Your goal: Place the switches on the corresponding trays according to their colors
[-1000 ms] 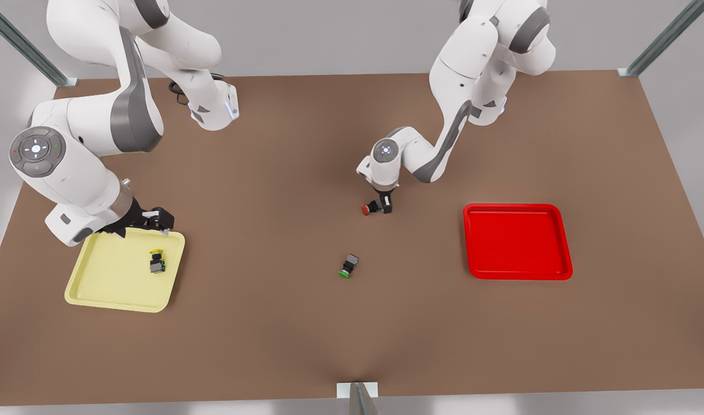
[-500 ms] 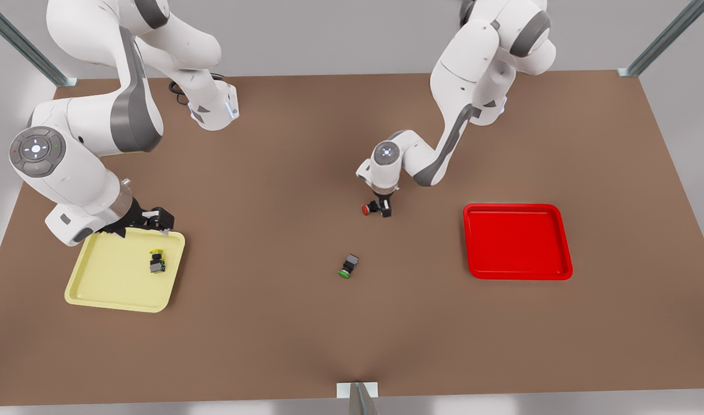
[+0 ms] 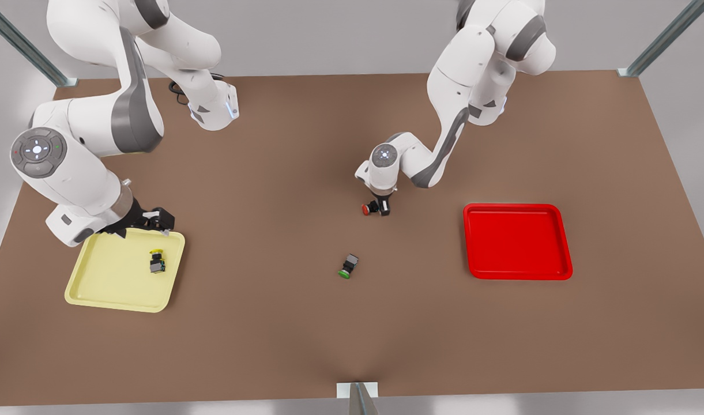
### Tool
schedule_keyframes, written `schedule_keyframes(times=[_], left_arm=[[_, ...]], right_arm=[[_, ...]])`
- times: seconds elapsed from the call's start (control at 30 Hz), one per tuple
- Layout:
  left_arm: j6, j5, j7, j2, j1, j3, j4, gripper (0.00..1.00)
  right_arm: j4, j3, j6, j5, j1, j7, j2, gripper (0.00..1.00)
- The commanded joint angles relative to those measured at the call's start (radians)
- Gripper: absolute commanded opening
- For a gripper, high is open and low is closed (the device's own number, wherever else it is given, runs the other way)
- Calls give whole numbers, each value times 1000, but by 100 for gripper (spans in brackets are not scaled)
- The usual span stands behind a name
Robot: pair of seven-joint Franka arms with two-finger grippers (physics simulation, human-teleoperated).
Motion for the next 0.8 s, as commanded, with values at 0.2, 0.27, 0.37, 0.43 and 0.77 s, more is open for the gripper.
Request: schedule_keyframes(times=[0.2, 0.27, 0.37, 0.43, 0.77], left_arm=[[-12, -1, -49, -12, 5, 0, -16, 59], [-14, -3, -49, -23, 11, 2, -18, 59], [-18, -1, -46, -26, 22, 2, -19, 60], [-15, -3, -48, -24, 22, 2, -18, 60], [-4, 0, -46, -10, 16, 3, 9, 58]], right_arm=[[0, 0, 0, 0, 0, 0, 0, 100], [0, 0, 0, 0, 0, 0, 0, 100], [0, 0, 0, -2, 12, 0, 0, 100], [0, 0, 0, -2, 14, 0, 0, 100], [-2, 0, -2, 0, 12, 0, 0, 100]])
